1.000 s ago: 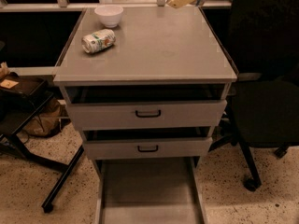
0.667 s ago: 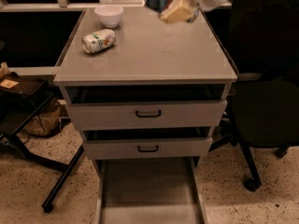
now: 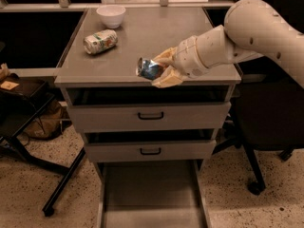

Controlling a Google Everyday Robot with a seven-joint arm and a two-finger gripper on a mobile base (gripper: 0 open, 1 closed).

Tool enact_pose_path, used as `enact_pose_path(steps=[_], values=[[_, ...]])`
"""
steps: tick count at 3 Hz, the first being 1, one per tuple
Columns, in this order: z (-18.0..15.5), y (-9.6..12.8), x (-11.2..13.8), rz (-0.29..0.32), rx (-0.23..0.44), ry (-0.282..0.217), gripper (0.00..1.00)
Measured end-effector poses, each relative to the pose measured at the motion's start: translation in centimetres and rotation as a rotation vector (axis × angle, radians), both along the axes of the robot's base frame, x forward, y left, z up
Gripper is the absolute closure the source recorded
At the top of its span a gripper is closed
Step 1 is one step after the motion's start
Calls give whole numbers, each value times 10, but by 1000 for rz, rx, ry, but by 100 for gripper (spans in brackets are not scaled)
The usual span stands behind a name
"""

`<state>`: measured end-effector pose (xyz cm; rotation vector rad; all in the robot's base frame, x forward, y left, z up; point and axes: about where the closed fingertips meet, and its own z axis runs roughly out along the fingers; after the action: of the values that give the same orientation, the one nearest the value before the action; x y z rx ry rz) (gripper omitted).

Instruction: Place redbull can into bottom drawer

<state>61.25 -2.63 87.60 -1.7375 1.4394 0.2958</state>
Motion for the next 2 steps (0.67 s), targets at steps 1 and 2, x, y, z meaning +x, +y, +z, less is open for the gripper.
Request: enact_pose_path(steps=[1,2], values=[[0,0,0,0,0,0,100],[-11,-2,-8,-22,-2,7,100]])
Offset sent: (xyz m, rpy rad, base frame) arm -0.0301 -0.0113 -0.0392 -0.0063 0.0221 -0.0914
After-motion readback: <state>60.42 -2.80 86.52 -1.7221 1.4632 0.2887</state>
